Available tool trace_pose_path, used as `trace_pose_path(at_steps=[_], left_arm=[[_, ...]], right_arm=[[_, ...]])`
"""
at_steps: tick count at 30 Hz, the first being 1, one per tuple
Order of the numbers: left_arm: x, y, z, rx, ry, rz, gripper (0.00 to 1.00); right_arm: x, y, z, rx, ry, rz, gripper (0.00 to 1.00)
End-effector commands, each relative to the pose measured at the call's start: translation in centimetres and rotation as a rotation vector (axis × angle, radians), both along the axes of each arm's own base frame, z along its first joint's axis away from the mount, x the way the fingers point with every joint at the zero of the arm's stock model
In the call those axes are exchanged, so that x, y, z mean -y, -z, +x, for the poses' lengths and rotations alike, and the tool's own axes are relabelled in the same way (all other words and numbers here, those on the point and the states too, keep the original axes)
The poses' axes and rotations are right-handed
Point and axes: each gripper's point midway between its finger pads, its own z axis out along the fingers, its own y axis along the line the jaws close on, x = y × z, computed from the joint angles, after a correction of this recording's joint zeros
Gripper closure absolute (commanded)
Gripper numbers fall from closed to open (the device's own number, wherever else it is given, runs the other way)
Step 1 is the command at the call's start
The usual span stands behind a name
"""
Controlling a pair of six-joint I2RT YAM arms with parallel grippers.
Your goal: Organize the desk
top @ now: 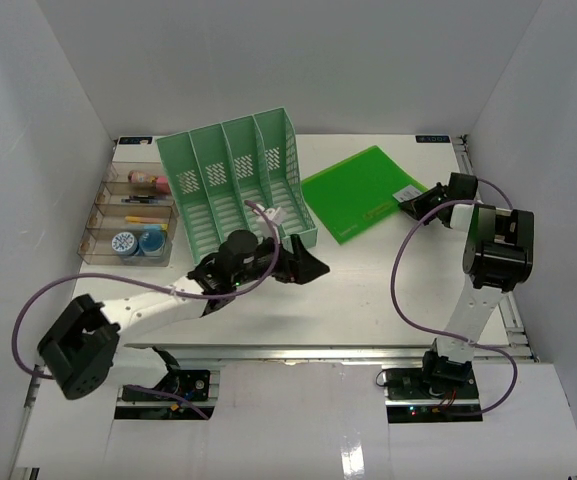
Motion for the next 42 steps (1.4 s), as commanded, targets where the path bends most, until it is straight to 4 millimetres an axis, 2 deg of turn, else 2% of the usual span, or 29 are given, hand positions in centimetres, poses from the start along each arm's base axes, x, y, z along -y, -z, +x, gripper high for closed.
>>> trace_pose_path(at_steps=[1, 3, 8, 11, 13, 15, 17, 21, 24, 29, 31, 33, 36, 37, 38, 42], left_arm=[[5.0, -0.8, 2.6, 0.267, 0.068, 0.141, 0.02], [7.4, 0.3, 3.5, 0.314, 0.109, 0.194, 0.02], [11.0, 3.0, 6.0, 0.464, 0.165, 0.326, 0.02], [13.7, 4.0, 6.8, 0.569, 0.177, 0.395, 0.02], [15.2, 3.3, 8.0, 0.646, 0.158, 0.422, 0.02], [16.5, 5.1, 8.9, 0.693, 0.138, 0.49, 0.02], [17.4, 5.7, 9.7, 0.743, 0.122, 0.532, 0.02], [19.3, 6.8, 9.8, 0.816, 0.123, 0.586, 0.02], [19.7, 8.2, 10.2, 0.859, 0.095, 0.657, 0.02], [19.6, 10.8, 12.6, 0.942, -0.021, 0.82, 0.09], [19.5, 11.4, 13.4, 0.963, -0.05, 0.862, 0.14], [19.3, 10.8, 14.6, 0.992, -0.109, 0.906, 0.28], [18.9, 10.6, 15.5, 1.009, -0.173, 0.942, 0.58], [18.7, 10.5, 15.7, 1.007, -0.194, 0.95, 0.74], [18.6, 10.2, 15.8, 1.009, -0.208, 0.95, 0.81], [18.5, 9.3, 16.0, 1.014, -0.225, 0.956, 0.93]], right_arm=[[2.4, -3.5, -1.0, 0.083, 0.019, -0.043, 0.92], [3.0, -4.5, -1.6, 0.099, 0.021, -0.057, 0.92], [4.7, -5.1, -3.9, 0.086, 0.031, -0.059, 0.92], [5.2, -5.2, -5.2, 0.074, 0.03, -0.064, 0.92], [5.5, -5.5, -5.8, 0.076, 0.026, -0.068, 0.92], [5.7, -5.6, -6.4, 0.07, 0.023, -0.068, 0.92], [5.7, -5.9, -6.9, 0.067, 0.02, -0.067, 0.92], [5.9, -6.2, -7.7, 0.067, 0.011, -0.066, 0.92], [5.7, -6.3, -7.9, 0.067, 0.005, -0.057, 0.92], [4.8, -6.4, -8.9, 0.04, -0.014, -0.009, 0.92], [4.6, -6.7, -9.1, 0.045, -0.019, -0.006, 0.92], [4.4, -7.1, -9.6, 0.049, -0.027, -0.007, 0.92], [4.1, -7.4, -10.1, 0.049, -0.037, -0.001, 0.92], [4.0, -7.7, -10.2, 0.052, -0.038, -0.001, 0.92], [4.0, -7.8, -10.3, 0.055, -0.039, 0.0, 0.92], [3.6, -8.7, -10.8, 0.068, -0.045, 0.008, 0.92]])
